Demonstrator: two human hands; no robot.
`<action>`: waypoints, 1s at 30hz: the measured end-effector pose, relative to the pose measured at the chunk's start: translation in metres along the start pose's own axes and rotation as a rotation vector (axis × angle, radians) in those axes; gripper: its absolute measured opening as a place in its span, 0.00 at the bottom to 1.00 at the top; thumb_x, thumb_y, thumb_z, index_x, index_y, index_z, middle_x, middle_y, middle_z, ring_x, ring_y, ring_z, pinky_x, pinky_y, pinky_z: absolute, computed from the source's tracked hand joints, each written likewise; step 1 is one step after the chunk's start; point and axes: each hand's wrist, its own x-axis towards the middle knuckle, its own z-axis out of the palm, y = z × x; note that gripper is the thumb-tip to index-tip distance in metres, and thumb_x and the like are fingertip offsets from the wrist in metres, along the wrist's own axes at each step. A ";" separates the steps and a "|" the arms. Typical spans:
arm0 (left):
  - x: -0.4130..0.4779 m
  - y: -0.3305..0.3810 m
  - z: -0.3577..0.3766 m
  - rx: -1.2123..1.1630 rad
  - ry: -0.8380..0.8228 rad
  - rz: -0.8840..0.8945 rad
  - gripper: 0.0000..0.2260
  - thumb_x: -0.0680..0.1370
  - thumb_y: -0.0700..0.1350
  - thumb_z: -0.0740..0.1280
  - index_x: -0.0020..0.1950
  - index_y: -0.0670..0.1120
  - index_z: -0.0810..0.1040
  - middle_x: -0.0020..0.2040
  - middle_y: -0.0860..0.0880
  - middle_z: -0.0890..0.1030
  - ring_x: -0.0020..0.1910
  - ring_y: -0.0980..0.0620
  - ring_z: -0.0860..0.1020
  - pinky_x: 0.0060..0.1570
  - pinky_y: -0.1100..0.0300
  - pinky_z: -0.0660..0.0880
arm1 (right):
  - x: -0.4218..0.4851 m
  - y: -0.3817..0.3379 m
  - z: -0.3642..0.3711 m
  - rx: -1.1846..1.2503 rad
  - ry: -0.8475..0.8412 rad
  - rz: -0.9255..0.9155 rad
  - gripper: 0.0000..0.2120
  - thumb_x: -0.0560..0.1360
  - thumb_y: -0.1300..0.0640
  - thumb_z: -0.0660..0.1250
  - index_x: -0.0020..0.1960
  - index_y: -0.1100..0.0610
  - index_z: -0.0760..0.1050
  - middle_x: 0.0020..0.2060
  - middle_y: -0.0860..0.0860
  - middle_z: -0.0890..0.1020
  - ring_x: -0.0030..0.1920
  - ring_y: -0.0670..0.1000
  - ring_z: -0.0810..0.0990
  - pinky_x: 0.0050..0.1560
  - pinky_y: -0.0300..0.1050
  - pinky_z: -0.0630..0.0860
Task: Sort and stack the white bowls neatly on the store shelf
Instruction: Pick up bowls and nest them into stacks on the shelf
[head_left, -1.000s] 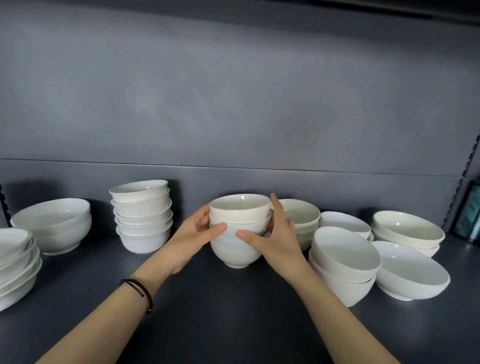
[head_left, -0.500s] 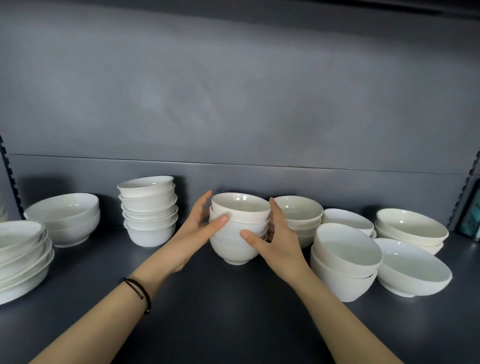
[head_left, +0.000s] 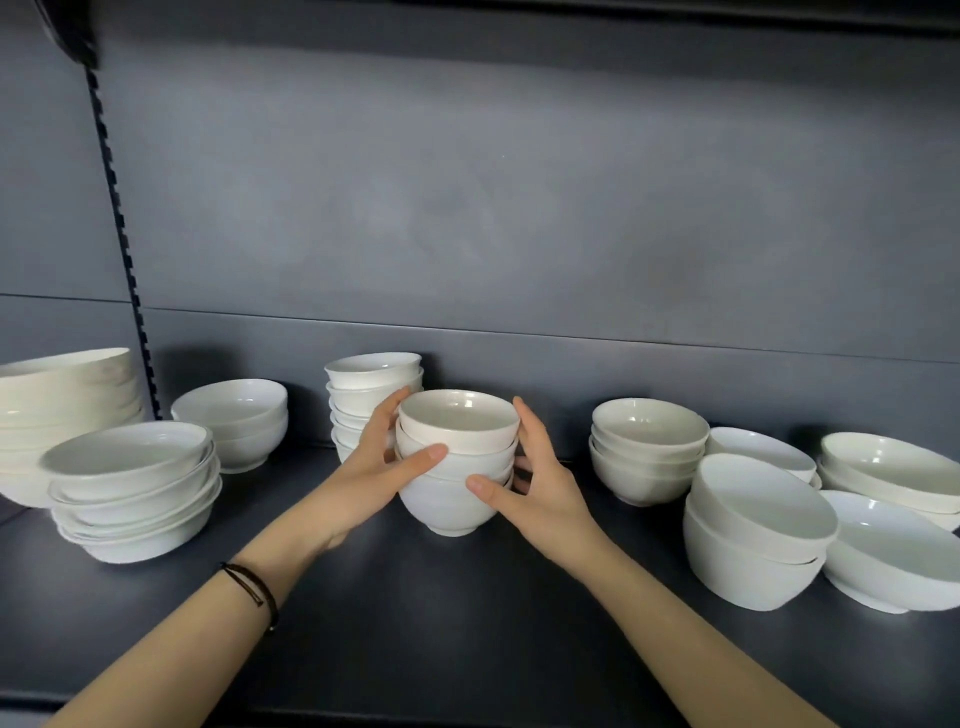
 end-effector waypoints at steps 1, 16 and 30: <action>-0.003 0.000 -0.006 -0.007 0.009 -0.010 0.33 0.76 0.46 0.69 0.75 0.60 0.56 0.63 0.64 0.70 0.62 0.57 0.74 0.54 0.64 0.74 | 0.000 -0.002 0.005 0.009 -0.007 0.001 0.44 0.71 0.49 0.75 0.75 0.35 0.50 0.61 0.24 0.67 0.64 0.37 0.72 0.64 0.39 0.72; -0.027 0.005 -0.041 0.065 0.012 -0.070 0.29 0.60 0.63 0.73 0.58 0.71 0.66 0.69 0.55 0.67 0.65 0.57 0.72 0.53 0.69 0.71 | 0.005 -0.032 0.039 0.176 0.056 0.075 0.46 0.69 0.49 0.76 0.78 0.45 0.51 0.69 0.39 0.68 0.65 0.45 0.72 0.60 0.40 0.71; -0.014 0.033 -0.137 0.593 0.317 0.081 0.05 0.75 0.42 0.71 0.50 0.48 0.83 0.46 0.55 0.84 0.47 0.54 0.79 0.46 0.64 0.71 | 0.013 -0.025 0.059 0.295 0.024 0.015 0.40 0.62 0.53 0.80 0.65 0.41 0.60 0.62 0.42 0.74 0.59 0.39 0.76 0.50 0.35 0.76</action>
